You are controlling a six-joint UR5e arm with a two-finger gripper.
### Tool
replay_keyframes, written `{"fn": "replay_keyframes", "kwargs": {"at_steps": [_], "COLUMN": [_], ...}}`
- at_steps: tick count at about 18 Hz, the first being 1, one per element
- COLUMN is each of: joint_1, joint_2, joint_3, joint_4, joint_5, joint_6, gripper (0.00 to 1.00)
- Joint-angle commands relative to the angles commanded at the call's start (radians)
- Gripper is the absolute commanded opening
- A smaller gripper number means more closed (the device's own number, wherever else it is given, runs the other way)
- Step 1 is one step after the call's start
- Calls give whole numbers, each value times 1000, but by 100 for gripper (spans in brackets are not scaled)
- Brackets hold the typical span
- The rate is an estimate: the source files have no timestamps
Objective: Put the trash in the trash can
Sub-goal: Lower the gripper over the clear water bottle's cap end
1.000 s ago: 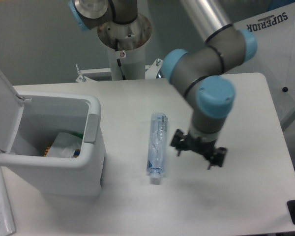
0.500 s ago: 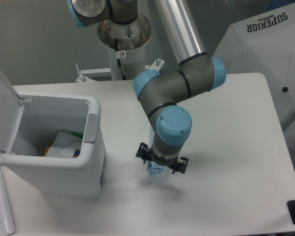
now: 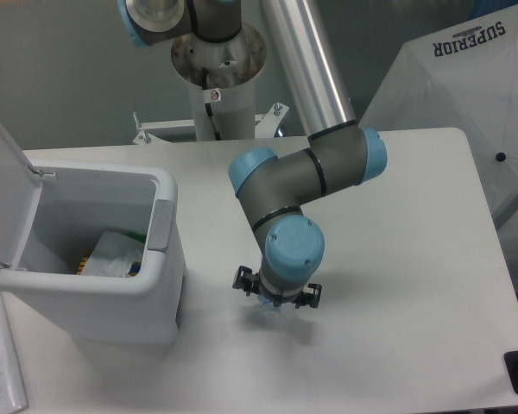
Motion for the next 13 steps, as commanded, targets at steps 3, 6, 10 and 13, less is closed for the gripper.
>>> {"fn": "replay_keyframes", "kwargs": {"at_steps": [3, 6, 10, 13], "joint_1": [-2, -2, -2, 4], "joint_2": [-12, -11, 7, 24], "joint_3": [11, 3, 14, 32], "joint_4": [-3, -14, -71, -71], "joint_5": [2, 0, 0, -5], "joint_6": [0, 0, 8, 11], "gripper": [89, 31, 0, 0]}}
